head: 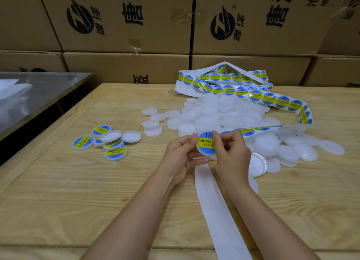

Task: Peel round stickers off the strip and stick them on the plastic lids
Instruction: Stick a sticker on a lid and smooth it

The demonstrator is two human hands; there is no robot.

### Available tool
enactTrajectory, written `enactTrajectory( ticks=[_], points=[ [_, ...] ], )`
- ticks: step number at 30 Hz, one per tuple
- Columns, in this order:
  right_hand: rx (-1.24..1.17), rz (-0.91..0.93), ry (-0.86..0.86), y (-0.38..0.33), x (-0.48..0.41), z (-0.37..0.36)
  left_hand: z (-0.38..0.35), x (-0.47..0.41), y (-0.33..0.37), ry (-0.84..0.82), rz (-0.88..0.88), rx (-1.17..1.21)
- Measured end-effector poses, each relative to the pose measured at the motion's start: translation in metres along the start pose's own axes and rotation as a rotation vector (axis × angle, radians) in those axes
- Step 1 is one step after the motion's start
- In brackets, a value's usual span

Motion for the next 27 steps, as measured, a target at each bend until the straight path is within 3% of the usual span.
enactTrajectory(
  ticks=[6,13,17,22,27],
  points=[
    [0.034,-0.050,-0.062,0.000,0.005,-0.010,0.000,-0.001,-0.001,0.001,0.007,0.034],
    [0.067,0.016,-0.201,-0.010,0.008,-0.022,0.013,-0.002,0.005,0.041,-0.013,0.079],
    [0.142,0.080,-0.147,-0.009,-0.001,-0.008,0.026,-0.003,0.015,0.093,-0.065,0.077],
    [0.249,-0.112,-0.143,0.027,-0.010,0.009,0.081,0.010,0.049,0.447,-0.293,-0.024],
    [0.150,-0.232,-0.150,0.046,-0.008,0.009,0.128,0.054,0.095,0.964,-0.570,-0.588]
  ],
)
Point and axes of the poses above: each hand's wrist, its own x-axis away from the middle knuckle, its own z-axis out of the back of the hand, y = z × x, the point moved 10 cm from there along -x, towards the middle knuckle, and after that the axes turned 13 degrees about z, right-handed, at the moved point
